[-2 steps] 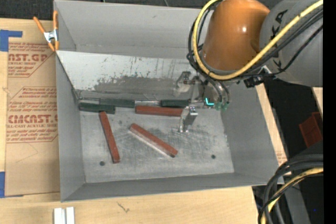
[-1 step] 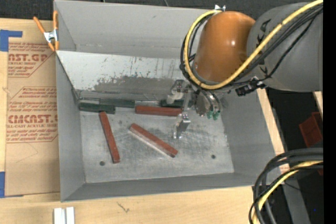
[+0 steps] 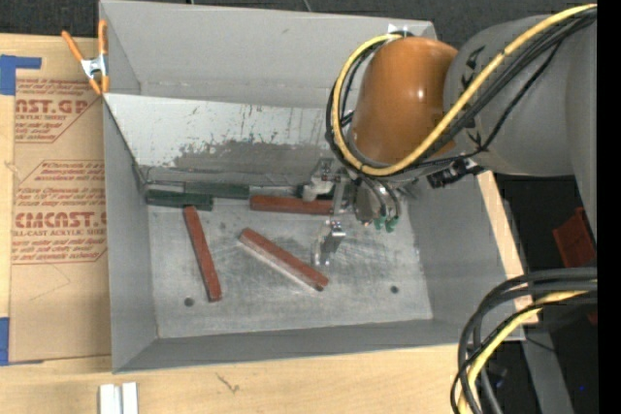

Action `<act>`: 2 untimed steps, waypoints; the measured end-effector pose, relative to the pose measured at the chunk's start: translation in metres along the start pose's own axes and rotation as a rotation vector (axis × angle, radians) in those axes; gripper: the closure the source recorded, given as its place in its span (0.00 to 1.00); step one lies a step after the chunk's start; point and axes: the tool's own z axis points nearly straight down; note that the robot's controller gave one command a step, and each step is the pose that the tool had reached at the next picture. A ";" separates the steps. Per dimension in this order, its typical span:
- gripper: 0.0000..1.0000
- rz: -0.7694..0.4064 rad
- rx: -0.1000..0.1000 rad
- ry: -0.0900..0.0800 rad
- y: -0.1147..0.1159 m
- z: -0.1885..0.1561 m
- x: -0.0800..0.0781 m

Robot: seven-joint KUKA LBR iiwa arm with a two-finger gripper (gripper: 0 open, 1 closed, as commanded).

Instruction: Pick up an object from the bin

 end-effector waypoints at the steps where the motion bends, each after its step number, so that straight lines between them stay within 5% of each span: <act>1: 0.00 -0.152 0.001 0.008 -0.005 0.035 -0.001; 2: 1.00 -0.073 0.003 -0.003 0.014 0.089 0.023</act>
Offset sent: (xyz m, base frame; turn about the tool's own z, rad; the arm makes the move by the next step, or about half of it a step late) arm -0.0269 0.0160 -0.0957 -0.0750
